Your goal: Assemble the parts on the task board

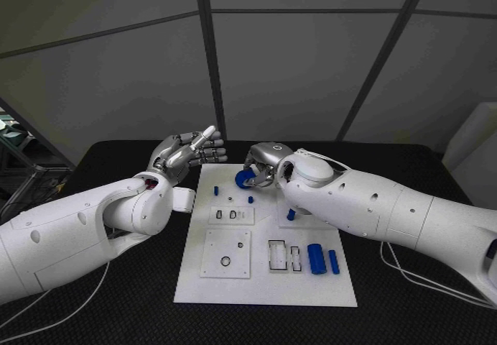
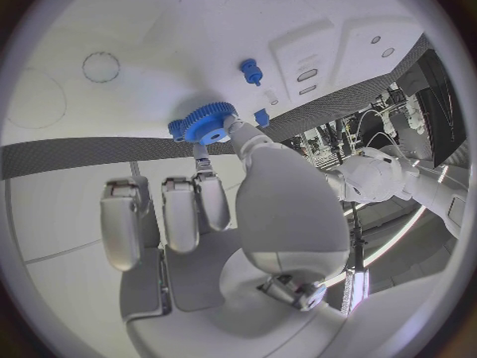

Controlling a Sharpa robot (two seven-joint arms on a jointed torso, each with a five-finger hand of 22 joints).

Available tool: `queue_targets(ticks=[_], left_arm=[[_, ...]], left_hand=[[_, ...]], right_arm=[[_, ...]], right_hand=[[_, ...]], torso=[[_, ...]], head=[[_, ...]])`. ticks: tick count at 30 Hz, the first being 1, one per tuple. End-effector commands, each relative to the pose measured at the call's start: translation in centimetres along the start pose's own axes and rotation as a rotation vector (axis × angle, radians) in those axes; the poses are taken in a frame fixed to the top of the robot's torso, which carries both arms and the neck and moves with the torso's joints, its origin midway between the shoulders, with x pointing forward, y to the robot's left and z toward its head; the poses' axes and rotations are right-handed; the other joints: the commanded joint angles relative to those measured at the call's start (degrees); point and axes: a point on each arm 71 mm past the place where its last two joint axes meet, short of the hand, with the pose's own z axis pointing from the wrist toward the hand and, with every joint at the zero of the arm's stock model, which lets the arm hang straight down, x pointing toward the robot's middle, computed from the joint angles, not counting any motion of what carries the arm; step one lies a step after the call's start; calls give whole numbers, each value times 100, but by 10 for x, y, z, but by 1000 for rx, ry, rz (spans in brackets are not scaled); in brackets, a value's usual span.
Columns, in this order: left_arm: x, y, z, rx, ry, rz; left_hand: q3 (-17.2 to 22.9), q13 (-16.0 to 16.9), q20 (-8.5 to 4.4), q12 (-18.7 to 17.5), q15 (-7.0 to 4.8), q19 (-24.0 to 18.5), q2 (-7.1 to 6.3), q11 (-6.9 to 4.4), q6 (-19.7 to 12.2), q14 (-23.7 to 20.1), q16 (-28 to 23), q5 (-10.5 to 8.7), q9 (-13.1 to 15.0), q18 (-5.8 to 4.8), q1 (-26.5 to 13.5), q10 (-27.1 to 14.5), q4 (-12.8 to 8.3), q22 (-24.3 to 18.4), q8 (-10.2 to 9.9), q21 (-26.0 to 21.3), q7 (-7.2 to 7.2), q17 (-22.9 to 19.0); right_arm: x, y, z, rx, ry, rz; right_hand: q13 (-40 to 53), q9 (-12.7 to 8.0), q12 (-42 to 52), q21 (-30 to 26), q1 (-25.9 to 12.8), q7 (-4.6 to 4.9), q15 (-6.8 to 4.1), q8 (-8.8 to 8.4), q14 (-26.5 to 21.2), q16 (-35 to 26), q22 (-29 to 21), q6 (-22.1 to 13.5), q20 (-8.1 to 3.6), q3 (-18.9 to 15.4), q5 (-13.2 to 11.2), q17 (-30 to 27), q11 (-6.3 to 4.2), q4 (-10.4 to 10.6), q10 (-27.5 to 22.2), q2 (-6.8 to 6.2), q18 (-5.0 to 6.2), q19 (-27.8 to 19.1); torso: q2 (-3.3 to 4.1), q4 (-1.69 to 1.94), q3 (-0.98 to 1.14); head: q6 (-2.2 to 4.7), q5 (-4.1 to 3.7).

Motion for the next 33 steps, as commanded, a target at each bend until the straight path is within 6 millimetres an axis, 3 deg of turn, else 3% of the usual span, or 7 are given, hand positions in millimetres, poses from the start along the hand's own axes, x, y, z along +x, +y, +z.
queue_targets(ticks=[1,6,17,22,26,29,33], left_arm=[[2,-2,1,10,13,0],[1,-2,0,10,12,1],[1,-2,0,8,11,1],[-1,-2,0,8,8,3],[-4,-3,-1,9,0,7],[-6,-3,-1,9,-3,9],[-6,-3,-1,9,-4,10]], left_hand=[[4,-5,0,-22,13,27,23,13,18,-9,-34,11,-8,-32,37,4,-44,-5,-27,8,197,-9],[4,-5,0,-22,13,27,23,13,18,-9,-34,11,-8,-32,37,4,-44,-5,-27,8,197,-9],[4,-5,0,-22,13,27,23,13,18,-9,-34,11,-8,-32,37,4,-44,-5,-27,8,197,-9],[4,-5,0,-22,13,27,23,13,18,-9,-34,11,-8,-32,37,4,-44,-5,-27,8,197,-9],[4,-5,0,-22,13,27,23,13,18,-9,-34,11,-8,-32,37,4,-44,-5,-27,8,197,-9],[4,-5,0,-22,13,27,23,13,18,-9,-34,11,-8,-32,37,4,-44,-5,-27,8,197,-9],[4,-5,0,-22,13,27,23,13,18,-9,-34,11,-8,-32,37,4,-44,-5,-27,8,197,-9]], right_arm=[[0,1,1,-4,13,-14],[0,0,1,-4,14,-13],[1,-3,1,8,22,-11],[-6,-10,-5,1,-40,26],[-9,-19,-13,-4,-57,61],[-10,-21,-16,-10,-55,75],[-11,-20,-18,-20,-55,84]], right_hand=[[314,-67,-34,18,-160,28,18,-20,352,-28,1509,-215,13,-120,-237,291,47,66,-13,-70,-42,603],[297,-116,-48,18,-396,66,51,-12,350,-33,1509,-396,48,-343,-516,282,86,355,-25,-175,-42,603],[287,-131,-55,18,-351,90,75,2,349,-33,1509,-480,75,-673,-496,279,111,949,-41,-243,-42,603],[346,-120,4,18,-294,78,71,22,356,-18,1509,-429,74,-682,-426,307,102,1080,-3,-221,-42,603],[367,-107,26,18,-158,56,56,42,361,-8,1509,-341,63,-639,-347,326,82,1074,15,-172,-42,603],[370,-107,30,18,-150,56,55,41,362,-5,1509,-340,62,-638,-344,333,81,1072,17,-172,-42,603],[379,-107,38,18,-108,53,53,36,366,4,1509,-331,58,-631,-337,350,79,1059,23,-165,-42,603]], torso=[[0,2,2],[0,0,0],[1,0,2],[-2,-1,10],[-8,-49,12],[-6,-60,10],[-11,-52,17]], head=[[-1,1],[-9,5],[-10,6],[15,5],[35,38],[36,33],[37,38]])
